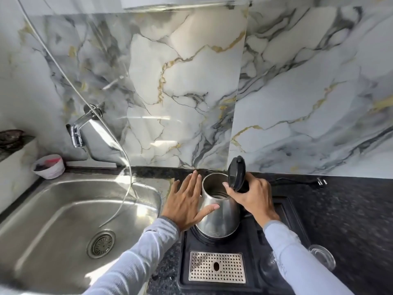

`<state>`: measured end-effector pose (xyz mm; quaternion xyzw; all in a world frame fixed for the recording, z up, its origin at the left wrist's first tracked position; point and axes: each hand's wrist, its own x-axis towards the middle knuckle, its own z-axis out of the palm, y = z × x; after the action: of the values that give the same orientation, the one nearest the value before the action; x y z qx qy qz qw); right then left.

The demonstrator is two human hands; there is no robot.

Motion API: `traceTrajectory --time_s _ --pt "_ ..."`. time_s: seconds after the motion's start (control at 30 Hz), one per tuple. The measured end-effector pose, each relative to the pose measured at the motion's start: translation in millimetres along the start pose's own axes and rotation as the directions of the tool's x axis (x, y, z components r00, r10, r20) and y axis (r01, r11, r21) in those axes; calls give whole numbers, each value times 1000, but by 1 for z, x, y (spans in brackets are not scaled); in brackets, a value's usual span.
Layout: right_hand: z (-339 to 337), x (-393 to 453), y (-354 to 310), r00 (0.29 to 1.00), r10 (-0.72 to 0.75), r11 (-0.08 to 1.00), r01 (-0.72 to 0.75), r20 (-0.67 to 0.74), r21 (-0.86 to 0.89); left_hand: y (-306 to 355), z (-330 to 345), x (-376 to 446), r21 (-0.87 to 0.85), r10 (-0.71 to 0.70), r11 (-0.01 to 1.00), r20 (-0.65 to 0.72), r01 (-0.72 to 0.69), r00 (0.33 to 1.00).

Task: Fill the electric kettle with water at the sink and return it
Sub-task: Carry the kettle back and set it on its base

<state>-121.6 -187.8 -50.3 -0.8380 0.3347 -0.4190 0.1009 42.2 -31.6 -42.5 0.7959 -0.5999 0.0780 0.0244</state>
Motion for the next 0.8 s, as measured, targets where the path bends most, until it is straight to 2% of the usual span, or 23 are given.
traceTrajectory --time_s 0.23,0.47,0.6,0.8 --pt "-1 -3 7 993 -86 996 88 84 -11 0 4 -5 1 -3 1000 -3 3 1000" --pt "-18 -3 10 929 -183 981 194 323 0 0 5 -4 -88 -1 996 -114 -9 994" --pt "-24 -2 11 885 -171 979 201 433 -24 2 4 -6 -57 30 998 -122 -37 992" --pt "-29 -3 6 878 -113 968 202 465 -147 4 6 -7 -54 -2 999 -109 -4 994"
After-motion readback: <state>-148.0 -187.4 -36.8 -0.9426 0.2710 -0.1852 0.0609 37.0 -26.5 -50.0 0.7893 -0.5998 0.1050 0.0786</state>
